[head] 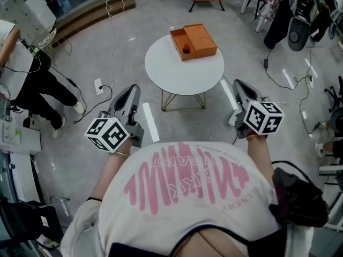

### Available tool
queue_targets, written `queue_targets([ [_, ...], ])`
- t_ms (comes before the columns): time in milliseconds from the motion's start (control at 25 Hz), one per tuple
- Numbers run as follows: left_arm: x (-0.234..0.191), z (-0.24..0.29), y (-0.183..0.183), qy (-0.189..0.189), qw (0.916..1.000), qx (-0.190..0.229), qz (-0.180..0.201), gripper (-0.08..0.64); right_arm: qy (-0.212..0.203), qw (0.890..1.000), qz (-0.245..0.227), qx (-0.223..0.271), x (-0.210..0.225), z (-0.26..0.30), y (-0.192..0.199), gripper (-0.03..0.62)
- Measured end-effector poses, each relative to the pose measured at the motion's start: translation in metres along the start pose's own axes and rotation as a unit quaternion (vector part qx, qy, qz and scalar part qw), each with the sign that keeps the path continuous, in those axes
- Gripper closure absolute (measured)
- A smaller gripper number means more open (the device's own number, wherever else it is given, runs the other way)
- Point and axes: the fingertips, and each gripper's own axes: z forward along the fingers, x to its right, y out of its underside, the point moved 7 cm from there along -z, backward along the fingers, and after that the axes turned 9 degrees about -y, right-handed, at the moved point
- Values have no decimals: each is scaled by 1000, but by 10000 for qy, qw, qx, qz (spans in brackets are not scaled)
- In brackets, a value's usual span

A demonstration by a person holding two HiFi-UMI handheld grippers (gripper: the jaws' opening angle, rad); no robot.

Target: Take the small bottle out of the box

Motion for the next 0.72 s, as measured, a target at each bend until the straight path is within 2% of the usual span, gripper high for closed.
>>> queue_targets([
  [480, 12, 45, 20, 0, 9999, -160, -37, 552, 155, 9994, 294, 32, 51, -3, 4, 589],
  [720, 18, 60, 33, 84, 9992, -397, -22, 552, 325, 9972, 655, -127, 63, -10, 28, 589],
])
